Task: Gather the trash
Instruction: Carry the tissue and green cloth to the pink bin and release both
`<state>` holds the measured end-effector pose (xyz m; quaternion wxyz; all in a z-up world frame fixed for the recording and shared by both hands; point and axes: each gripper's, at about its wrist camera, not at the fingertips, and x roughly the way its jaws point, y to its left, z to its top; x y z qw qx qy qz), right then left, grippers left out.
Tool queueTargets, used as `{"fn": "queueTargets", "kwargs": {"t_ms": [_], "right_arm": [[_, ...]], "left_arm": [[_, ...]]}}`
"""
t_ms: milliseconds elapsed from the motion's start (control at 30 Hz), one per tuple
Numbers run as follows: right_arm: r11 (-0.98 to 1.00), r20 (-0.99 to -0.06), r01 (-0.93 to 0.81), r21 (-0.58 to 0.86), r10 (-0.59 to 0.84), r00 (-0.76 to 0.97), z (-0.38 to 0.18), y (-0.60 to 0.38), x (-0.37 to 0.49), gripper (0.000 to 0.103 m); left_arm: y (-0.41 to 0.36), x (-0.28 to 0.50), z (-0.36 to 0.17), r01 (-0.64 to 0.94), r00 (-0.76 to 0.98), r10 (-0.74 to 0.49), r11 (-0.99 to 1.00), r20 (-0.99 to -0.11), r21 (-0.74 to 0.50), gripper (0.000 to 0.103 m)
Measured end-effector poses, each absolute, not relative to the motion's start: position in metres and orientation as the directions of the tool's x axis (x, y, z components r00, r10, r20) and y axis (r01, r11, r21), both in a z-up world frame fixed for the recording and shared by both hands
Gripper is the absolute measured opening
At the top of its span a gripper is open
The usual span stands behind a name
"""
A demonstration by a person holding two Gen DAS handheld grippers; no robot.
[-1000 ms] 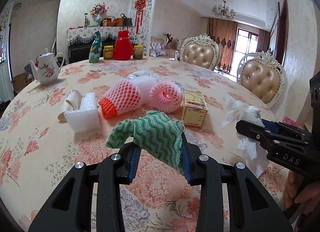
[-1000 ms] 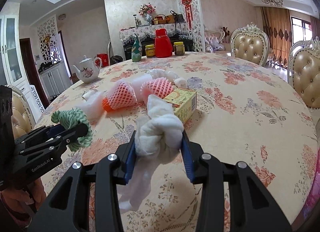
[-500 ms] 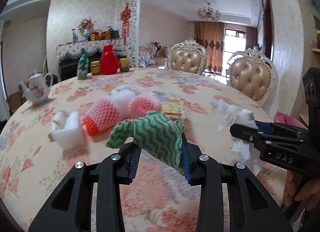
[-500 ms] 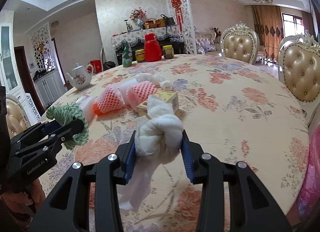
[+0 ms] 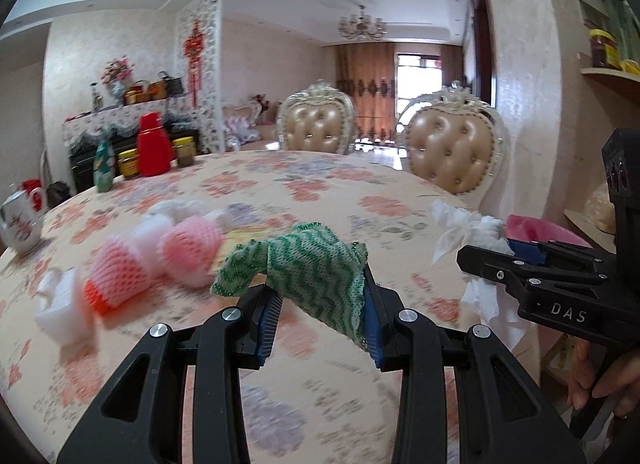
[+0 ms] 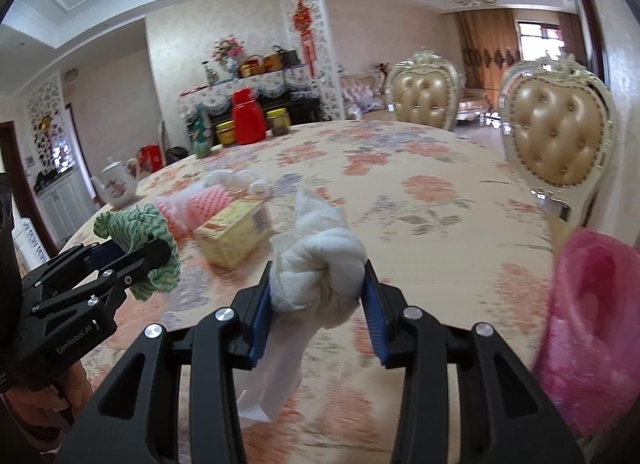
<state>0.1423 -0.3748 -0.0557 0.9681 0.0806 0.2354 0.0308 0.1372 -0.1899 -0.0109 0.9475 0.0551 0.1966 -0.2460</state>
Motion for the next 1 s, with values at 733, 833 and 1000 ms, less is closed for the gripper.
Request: {"fn": "queueTargets", "kwargs": {"t_ms": [733,833,1000], "right_arm": [[0.904,-0.444,0.381,0.194,-0.265,0.856,-0.065,-0.546,0.056,0.040],[0.885,-0.450,0.422,0.198,-0.301,0.841,-0.068,-0.567,0.046,0.040],[0.856,-0.459,0.474,0.204,-0.344,0.819,-0.072,-0.603,0.034,0.041]], "left_arm": [[-0.361,0.133,-0.010,0.779,0.583,-0.719,0.627,-0.378,0.008,0.034],[-0.386,0.126,-0.008,0.813,0.542,-0.750,0.582,-0.379,0.009,0.034],[-0.428,0.127,-0.011,0.861,0.461,-0.794,0.508,-0.398,-0.016,0.034]]}}
